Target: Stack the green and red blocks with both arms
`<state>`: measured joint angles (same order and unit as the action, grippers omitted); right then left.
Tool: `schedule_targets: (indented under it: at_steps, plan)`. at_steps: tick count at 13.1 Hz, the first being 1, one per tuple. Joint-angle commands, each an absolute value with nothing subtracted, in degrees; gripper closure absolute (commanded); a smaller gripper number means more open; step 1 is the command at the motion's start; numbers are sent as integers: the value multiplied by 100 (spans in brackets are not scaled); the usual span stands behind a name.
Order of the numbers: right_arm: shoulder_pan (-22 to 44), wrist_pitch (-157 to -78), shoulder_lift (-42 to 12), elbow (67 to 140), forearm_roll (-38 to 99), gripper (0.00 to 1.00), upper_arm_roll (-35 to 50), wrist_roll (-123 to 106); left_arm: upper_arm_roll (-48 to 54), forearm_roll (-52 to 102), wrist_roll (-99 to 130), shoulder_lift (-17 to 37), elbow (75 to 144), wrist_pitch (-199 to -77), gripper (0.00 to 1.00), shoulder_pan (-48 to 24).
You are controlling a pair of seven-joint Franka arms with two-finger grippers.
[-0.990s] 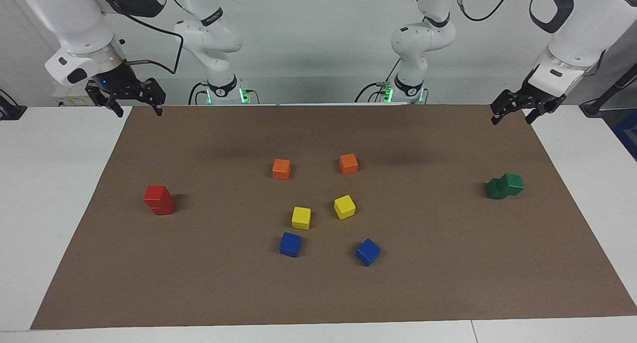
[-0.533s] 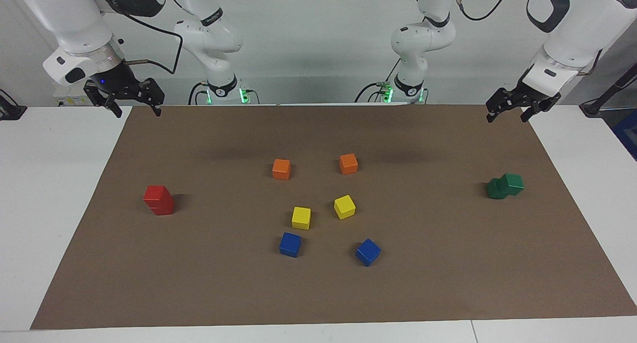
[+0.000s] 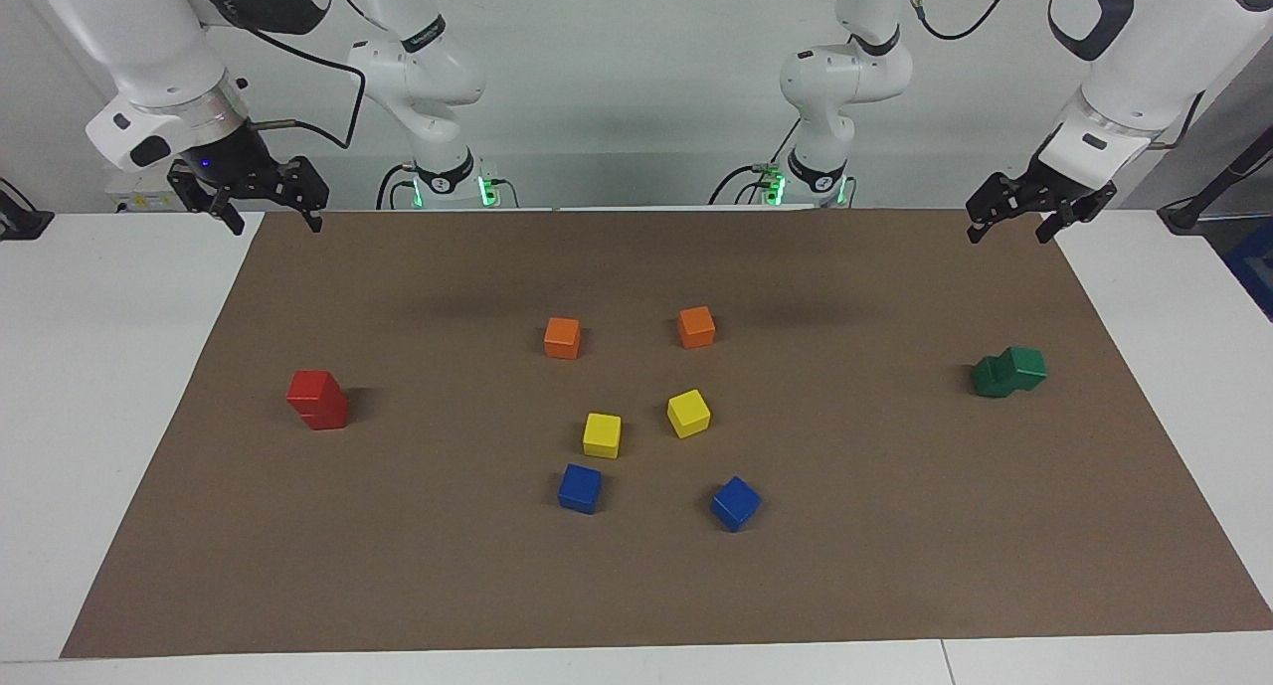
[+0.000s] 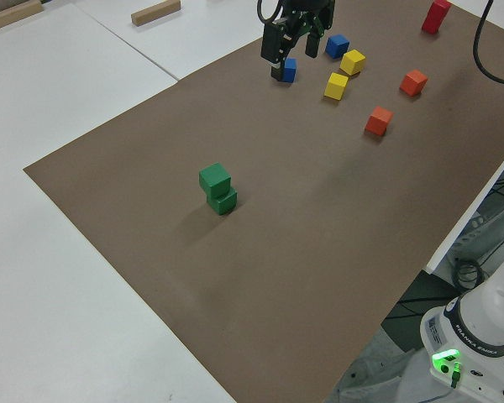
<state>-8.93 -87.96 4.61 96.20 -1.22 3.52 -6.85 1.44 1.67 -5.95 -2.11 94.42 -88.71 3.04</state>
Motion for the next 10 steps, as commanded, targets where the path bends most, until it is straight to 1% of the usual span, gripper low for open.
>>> schedule_targets:
  at_steps: [1, 10]
  plan:
    - [-940, -8666, 396, 9519, -185, 0, 404, -580, 26, 343, -519, -246, 9369, -8789, 0, 202]
    - [-949, -8666, 413, 9554, -176, 0, 396, -580, 35, 334, -510, -273, 9387, -8754, 0, 229]
